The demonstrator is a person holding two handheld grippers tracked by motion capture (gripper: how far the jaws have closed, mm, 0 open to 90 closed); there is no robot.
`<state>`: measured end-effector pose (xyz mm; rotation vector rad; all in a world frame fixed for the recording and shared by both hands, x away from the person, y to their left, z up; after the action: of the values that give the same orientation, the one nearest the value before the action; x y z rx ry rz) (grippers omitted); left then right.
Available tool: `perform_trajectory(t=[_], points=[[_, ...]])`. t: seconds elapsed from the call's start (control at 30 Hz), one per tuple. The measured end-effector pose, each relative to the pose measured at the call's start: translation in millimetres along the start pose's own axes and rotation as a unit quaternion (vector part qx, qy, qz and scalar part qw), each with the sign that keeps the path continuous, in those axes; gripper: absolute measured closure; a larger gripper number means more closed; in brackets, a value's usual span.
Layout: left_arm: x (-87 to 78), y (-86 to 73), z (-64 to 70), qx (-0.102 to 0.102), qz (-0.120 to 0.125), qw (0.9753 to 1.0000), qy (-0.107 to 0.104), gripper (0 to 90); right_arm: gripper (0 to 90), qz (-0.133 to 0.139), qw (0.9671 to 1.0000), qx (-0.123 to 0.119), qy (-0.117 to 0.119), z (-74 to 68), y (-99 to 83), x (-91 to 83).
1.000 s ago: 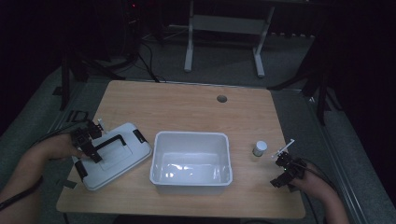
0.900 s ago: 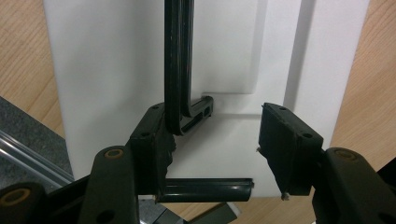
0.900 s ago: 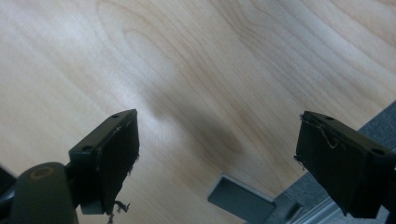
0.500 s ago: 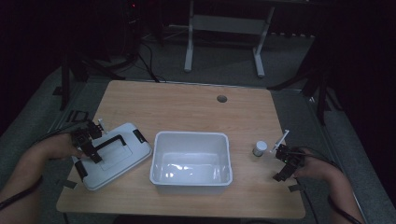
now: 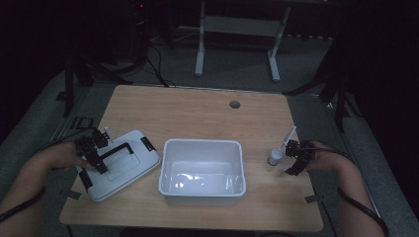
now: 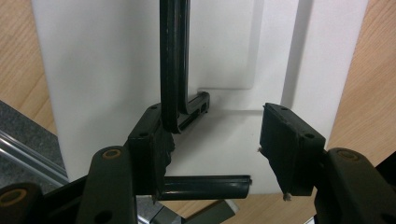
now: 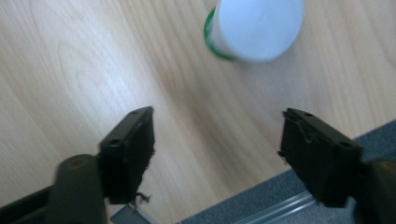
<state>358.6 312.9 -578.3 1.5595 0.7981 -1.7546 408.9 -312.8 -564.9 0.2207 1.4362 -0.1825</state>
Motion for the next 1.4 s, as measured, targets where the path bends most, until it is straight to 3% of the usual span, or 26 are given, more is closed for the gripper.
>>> perform_trajectory(t=[0.27,0.67,0.87,1.13,1.27,1.4], points=[[-0.4,-1.3,-1.2,0.004,-0.005,1.0000,0.003,42.9,32.6,0.002,1.0000,-0.009,-0.003,15.6,19.5,1.7],[2.9,-2.8,-0.9,0.003,-0.006,1.0000,0.000,42.8,36.6,0.007,0.9994,-0.035,-0.002,21.5,43.1,19.5],[3.3,-2.5,-0.5,0.003,-0.008,1.0000,0.001,42.8,48.7,0.004,0.9983,-0.057,-0.010,24.1,46.4,23.6],[3.5,-1.9,0.5,0.006,-0.009,0.9999,0.003,42.8,49.6,-0.009,0.9974,-0.071,-0.003,20.7,48.2,22.5],[2.2,-2.3,0.8,0.007,-0.010,0.9999,0.004,42.9,49.8,-0.008,0.9968,-0.079,-0.003,15.1,49.4,11.6],[1.2,-2.1,1.4,0.007,-0.010,0.9999,0.006,42.9,49.8,0.004,0.9963,-0.085,0.008,-0.2,52.3,-3.8]])
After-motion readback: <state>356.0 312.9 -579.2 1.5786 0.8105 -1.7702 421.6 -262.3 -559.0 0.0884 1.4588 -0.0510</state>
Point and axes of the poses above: each handheld gripper's, and its own axes: x roughly forward along the jaws, y roughly out of its top, z roughly to its right, the point moved 10 cm from there along x, roughly forward along the jaws, and after that the axes turned 9 degrees about -x, right-handed, at the moved point
